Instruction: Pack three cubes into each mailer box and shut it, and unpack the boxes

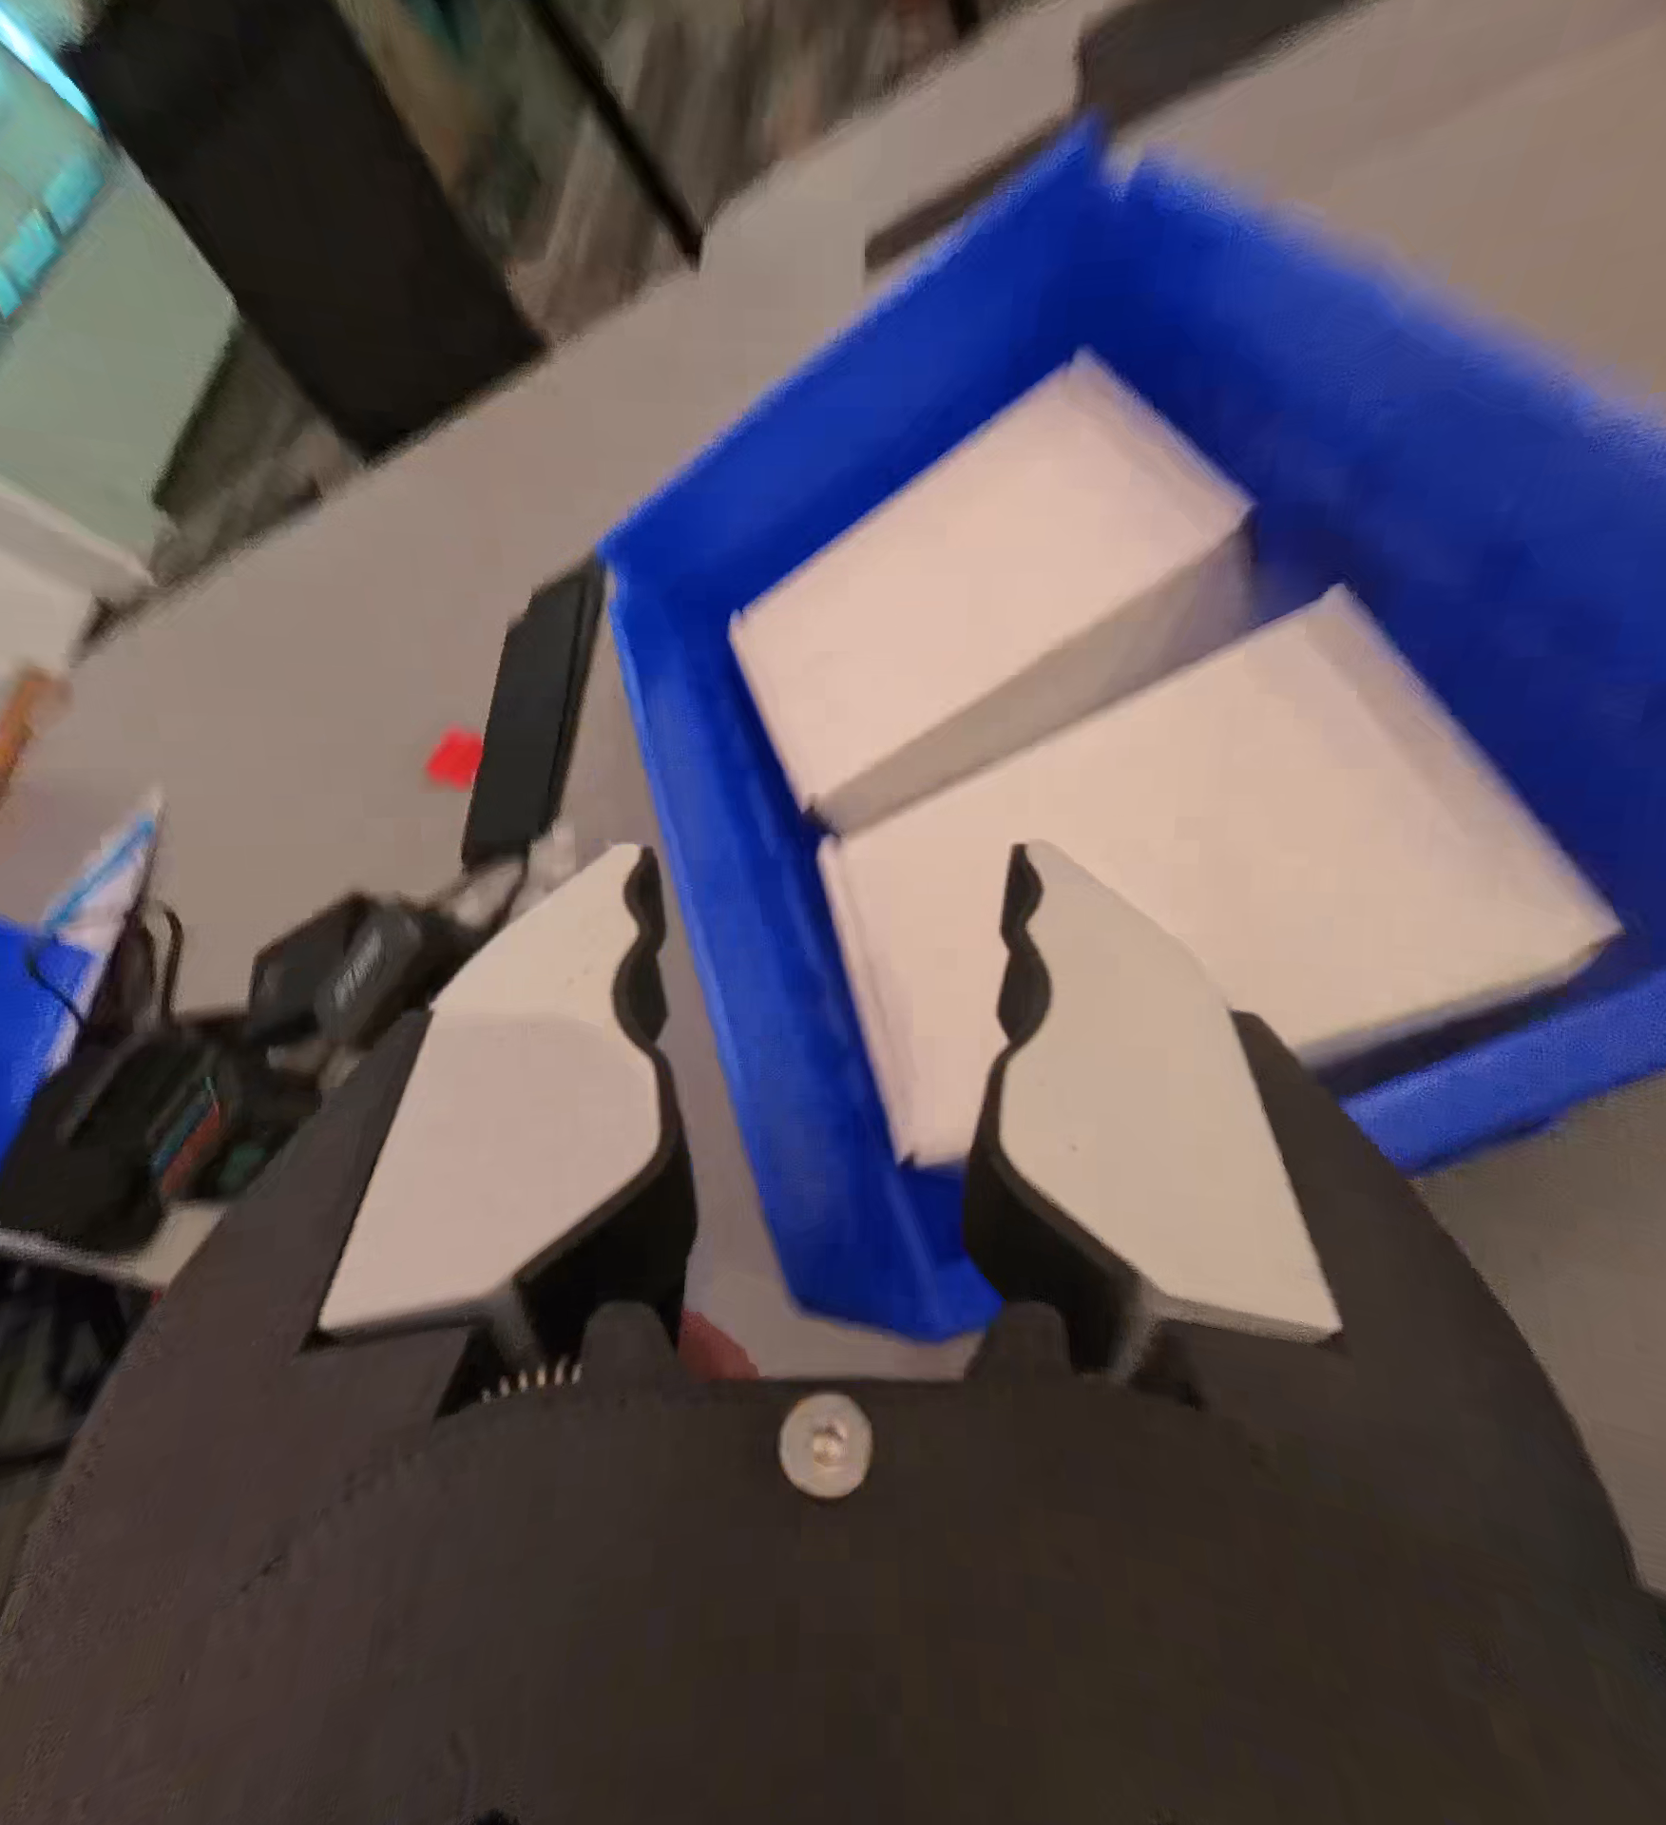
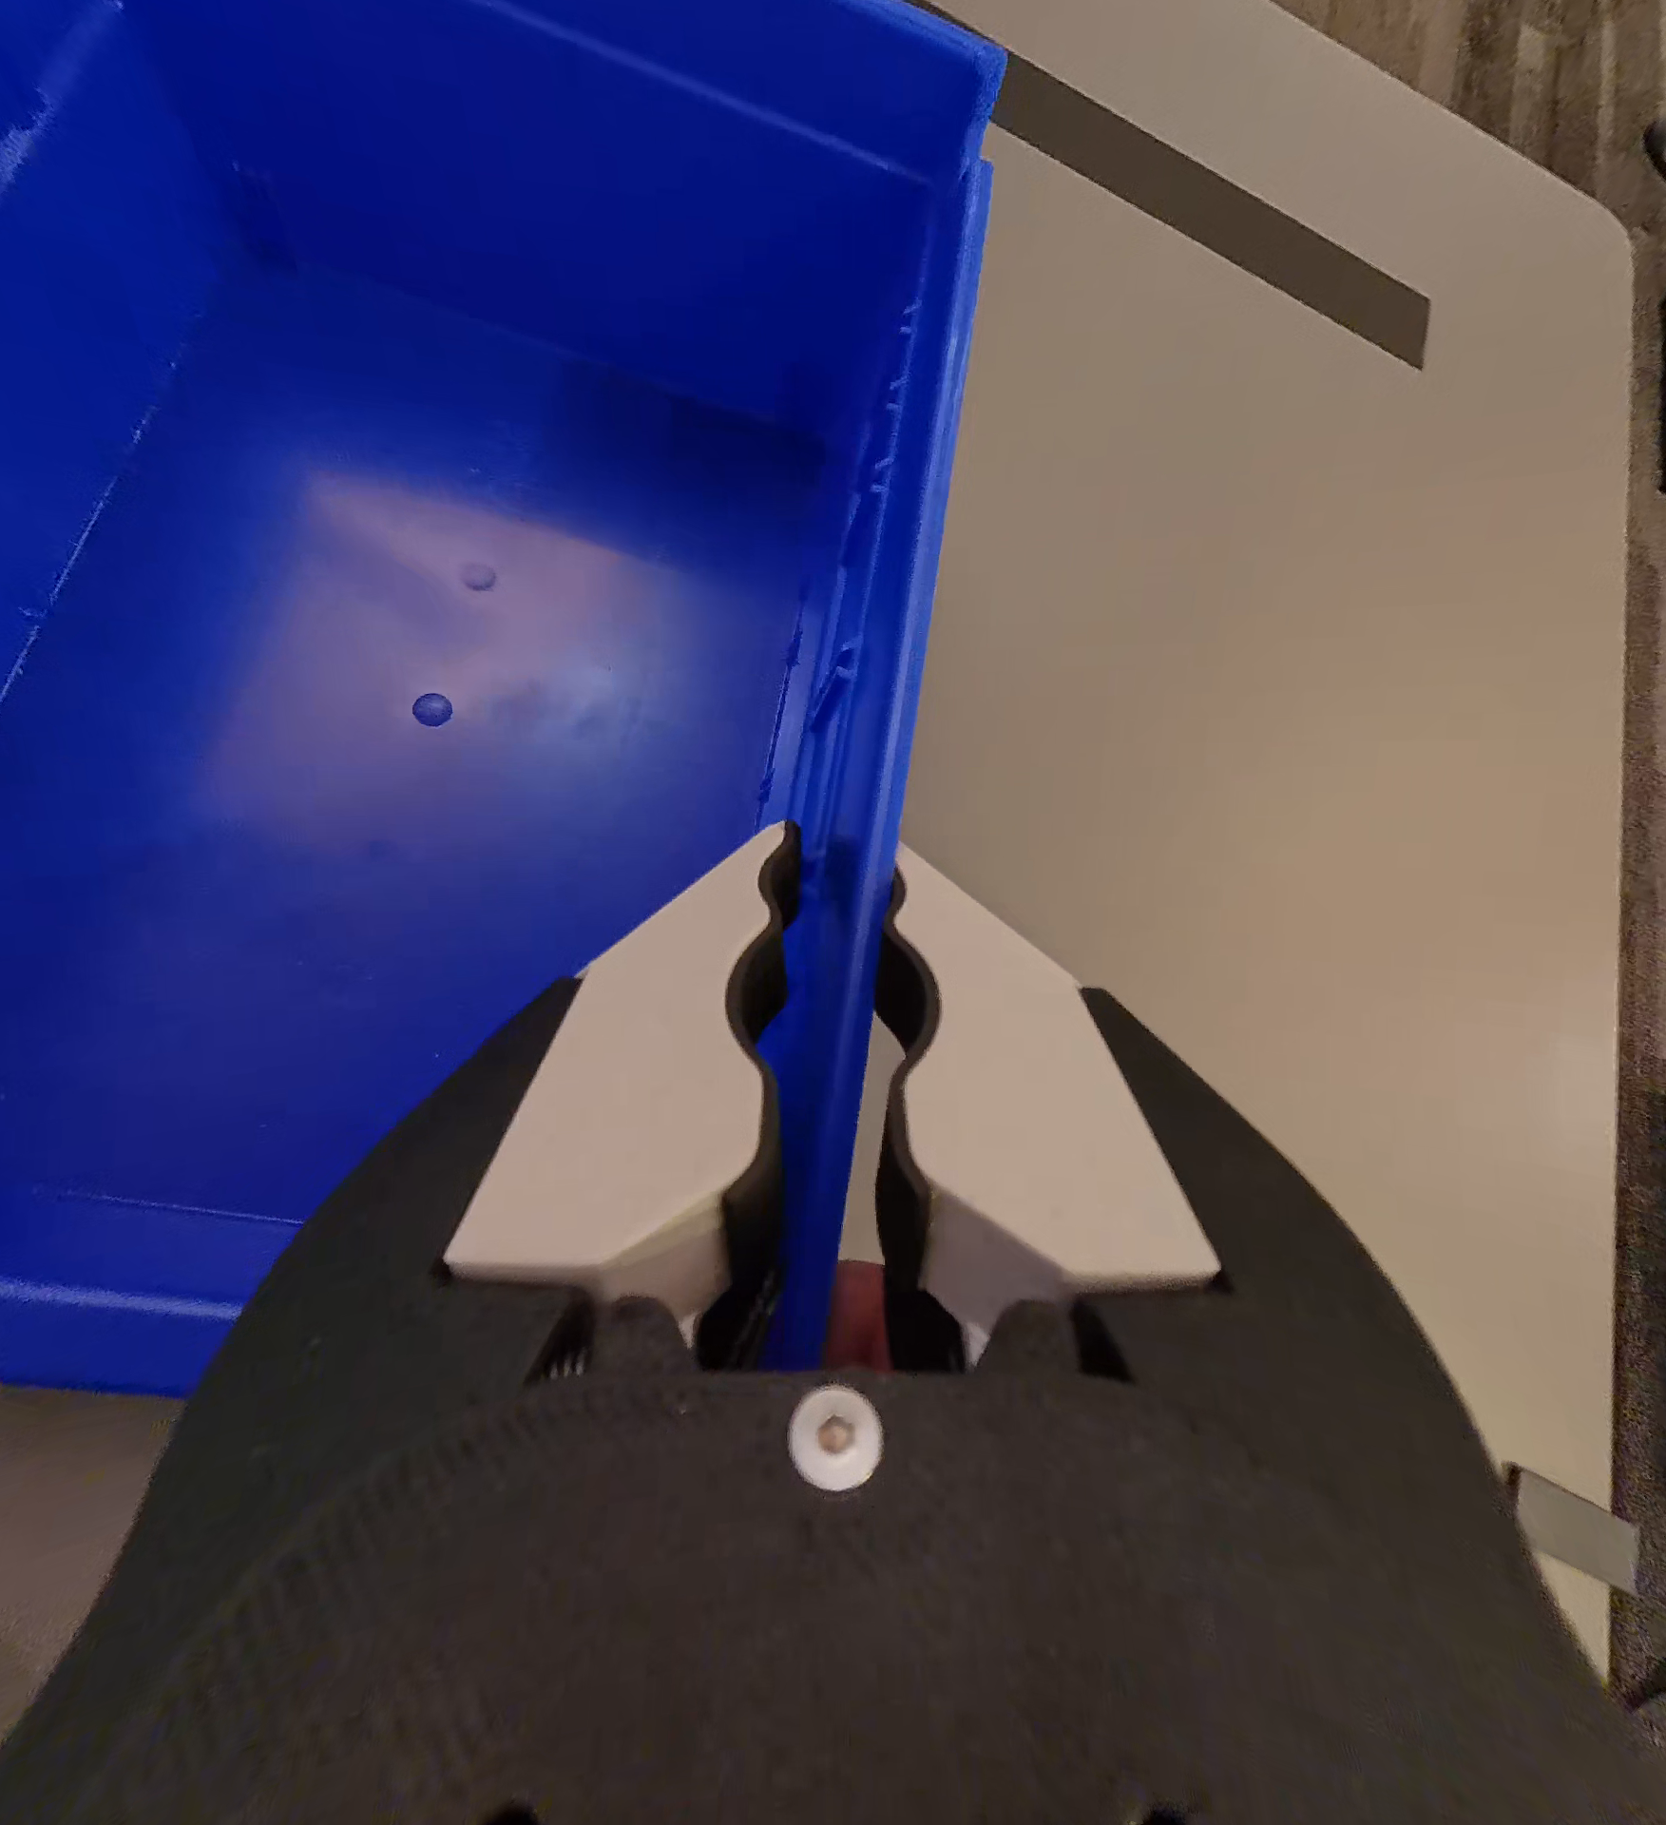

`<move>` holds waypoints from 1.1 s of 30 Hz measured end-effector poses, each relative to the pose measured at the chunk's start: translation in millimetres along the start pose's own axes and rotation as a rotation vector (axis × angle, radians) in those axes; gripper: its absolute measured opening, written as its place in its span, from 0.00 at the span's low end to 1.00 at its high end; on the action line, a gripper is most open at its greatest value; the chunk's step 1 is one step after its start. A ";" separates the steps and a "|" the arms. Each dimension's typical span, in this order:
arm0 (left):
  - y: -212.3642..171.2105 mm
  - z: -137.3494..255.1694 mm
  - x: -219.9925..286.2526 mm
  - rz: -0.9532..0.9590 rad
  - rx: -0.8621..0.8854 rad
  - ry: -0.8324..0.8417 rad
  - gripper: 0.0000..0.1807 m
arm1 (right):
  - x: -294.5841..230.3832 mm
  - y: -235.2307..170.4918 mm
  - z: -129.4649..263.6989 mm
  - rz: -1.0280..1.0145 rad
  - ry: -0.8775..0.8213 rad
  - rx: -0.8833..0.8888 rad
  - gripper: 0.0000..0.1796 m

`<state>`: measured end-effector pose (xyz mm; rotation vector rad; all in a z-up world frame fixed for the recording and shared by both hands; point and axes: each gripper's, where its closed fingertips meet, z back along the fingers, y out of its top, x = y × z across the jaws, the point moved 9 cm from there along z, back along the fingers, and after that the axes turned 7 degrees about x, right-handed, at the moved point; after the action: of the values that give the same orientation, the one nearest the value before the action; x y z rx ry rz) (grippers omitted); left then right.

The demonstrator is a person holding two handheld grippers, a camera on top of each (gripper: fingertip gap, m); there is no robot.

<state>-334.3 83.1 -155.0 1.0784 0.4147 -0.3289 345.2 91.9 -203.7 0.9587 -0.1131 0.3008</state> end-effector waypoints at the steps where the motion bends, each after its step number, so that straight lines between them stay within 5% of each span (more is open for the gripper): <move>1: -13.8 -3.7 -7.8 0.023 -0.058 -0.013 0.38 | 4.1 -0.9 -0.3 -0.006 -0.006 -0.001 0.05; 4: -47.1 -16.9 -18.1 0.094 -0.184 -0.065 0.38 | 16.1 -4.4 -0.2 -0.018 -0.028 -0.008 0.06; 11: -66.7 -39.5 -28.9 0.180 -0.212 -0.068 0.09 | 36.6 -11.0 1.1 -0.036 -0.057 -0.022 0.06; 26: -66.1 -97.9 -73.2 0.221 -0.127 -0.250 0.07 | 87.7 -27.1 3.8 -0.067 -0.135 -0.052 0.06; 30: -65.1 -102.7 -76.9 0.164 -0.122 -0.254 0.08 | 95.5 -31.8 5.3 -0.042 -0.175 -0.049 0.07; 33: -53.8 -90.1 -80.4 0.067 -0.028 -0.188 0.18 | 93.7 -33.0 5.2 0.004 -0.197 -0.059 0.10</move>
<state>-444.0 145.1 -195.2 1.0217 0.2145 -0.3605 444.6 88.8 -205.4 0.9278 -0.3029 0.2050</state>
